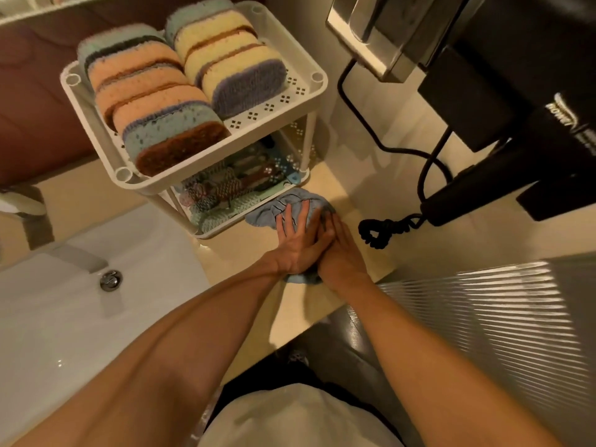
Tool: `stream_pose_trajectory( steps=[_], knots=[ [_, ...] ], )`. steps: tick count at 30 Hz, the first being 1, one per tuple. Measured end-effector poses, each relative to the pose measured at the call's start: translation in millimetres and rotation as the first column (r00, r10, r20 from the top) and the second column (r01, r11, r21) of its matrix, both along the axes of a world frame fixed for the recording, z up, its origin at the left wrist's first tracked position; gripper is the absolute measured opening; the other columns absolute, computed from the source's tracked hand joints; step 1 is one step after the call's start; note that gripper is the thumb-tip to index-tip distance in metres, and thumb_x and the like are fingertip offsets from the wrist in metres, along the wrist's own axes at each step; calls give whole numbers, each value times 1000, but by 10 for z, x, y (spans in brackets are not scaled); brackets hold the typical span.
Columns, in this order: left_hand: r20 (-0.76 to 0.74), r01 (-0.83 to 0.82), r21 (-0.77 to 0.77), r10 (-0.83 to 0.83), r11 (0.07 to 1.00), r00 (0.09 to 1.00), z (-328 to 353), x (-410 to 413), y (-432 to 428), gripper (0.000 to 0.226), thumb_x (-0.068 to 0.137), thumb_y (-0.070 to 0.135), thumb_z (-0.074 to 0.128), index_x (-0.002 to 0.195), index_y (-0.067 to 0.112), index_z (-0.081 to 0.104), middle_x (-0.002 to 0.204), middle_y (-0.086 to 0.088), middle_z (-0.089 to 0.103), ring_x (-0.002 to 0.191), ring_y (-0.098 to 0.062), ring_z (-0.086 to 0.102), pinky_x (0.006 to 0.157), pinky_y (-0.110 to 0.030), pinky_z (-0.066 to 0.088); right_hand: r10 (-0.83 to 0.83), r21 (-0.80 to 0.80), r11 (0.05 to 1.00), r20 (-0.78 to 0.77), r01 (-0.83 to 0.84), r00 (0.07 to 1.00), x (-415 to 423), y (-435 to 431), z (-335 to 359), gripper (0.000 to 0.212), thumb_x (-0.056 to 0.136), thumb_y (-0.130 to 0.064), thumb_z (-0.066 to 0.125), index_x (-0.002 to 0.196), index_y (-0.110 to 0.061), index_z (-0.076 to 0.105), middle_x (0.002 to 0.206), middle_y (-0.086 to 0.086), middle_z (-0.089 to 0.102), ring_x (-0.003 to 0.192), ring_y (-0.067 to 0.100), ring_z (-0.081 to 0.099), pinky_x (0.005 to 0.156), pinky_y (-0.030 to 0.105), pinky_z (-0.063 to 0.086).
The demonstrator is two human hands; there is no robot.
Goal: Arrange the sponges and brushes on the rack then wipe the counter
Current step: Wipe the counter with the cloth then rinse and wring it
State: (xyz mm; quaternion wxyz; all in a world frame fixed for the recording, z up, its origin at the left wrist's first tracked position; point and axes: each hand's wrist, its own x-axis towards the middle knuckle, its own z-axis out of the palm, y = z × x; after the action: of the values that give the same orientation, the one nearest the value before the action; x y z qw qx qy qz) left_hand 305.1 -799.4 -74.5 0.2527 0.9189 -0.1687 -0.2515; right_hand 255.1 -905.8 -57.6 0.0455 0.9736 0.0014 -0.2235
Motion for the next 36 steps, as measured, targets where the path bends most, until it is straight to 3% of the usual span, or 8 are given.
stream_pose_trajectory(
  steps=[8,12,15,18,23,26,31,36],
  knots=[
    [-93,58,-112,-68,992,993,137,161,-379,64,103,61,21,160,34,15,170,1,-6,147,-26,-35,116,-49,-27,-260,125,953,-128,276,957,110,-184,37,89,100,-28,51,159,-17,-15,165,2,-23,151,21,-25,125,45,11],
    [-81,115,-140,-127,984,989,157,283,-435,66,99,67,21,153,31,35,167,0,14,153,-31,-19,119,-52,-21,-282,38,957,-112,288,953,74,-168,121,69,102,-23,46,160,-13,11,167,10,11,154,27,9,124,42,16],
    [-55,95,-293,-116,951,992,231,336,-473,49,94,70,26,93,40,65,122,2,60,132,-30,41,115,-57,21,-286,12,958,-83,288,955,-53,-162,168,65,102,-22,46,159,-12,14,164,10,18,150,26,22,120,38,25],
    [4,29,-401,-30,915,1000,245,340,-521,46,101,51,40,57,43,51,76,18,51,89,-20,51,92,-55,41,-284,-24,959,-77,283,956,-138,-142,195,70,102,-26,45,158,-8,6,164,13,16,150,29,21,121,39,23],
    [-31,114,-321,-131,940,991,272,165,-520,39,99,51,31,71,40,56,90,6,57,100,-24,49,96,-53,38,-224,-76,973,-64,219,973,-346,-180,169,64,105,-30,38,157,-5,12,160,16,26,146,32,28,119,41,22],
    [-165,36,-326,-95,945,982,344,-25,-526,30,104,32,45,115,19,70,133,-7,59,138,-31,38,121,-46,19,-233,-84,970,-21,230,972,-517,-195,98,70,104,-35,39,156,0,9,160,23,24,145,38,28,119,45,23],
    [-317,-94,-485,-75,869,945,232,-136,-585,23,81,36,52,75,17,63,80,-14,60,77,-34,50,80,-58,47,-287,8,958,-1,287,958,-714,-258,67,79,103,-42,40,157,0,0,163,28,7,151,43,10,120,48,24],
    [-284,-6,-390,-114,921,952,290,-320,-524,18,76,6,56,85,5,71,108,-14,64,108,-32,53,101,-46,39,-288,56,955,-74,292,955,-853,-372,32,81,103,-40,42,158,-4,-4,163,29,-2,149,49,5,118,53,24]
  ],
)
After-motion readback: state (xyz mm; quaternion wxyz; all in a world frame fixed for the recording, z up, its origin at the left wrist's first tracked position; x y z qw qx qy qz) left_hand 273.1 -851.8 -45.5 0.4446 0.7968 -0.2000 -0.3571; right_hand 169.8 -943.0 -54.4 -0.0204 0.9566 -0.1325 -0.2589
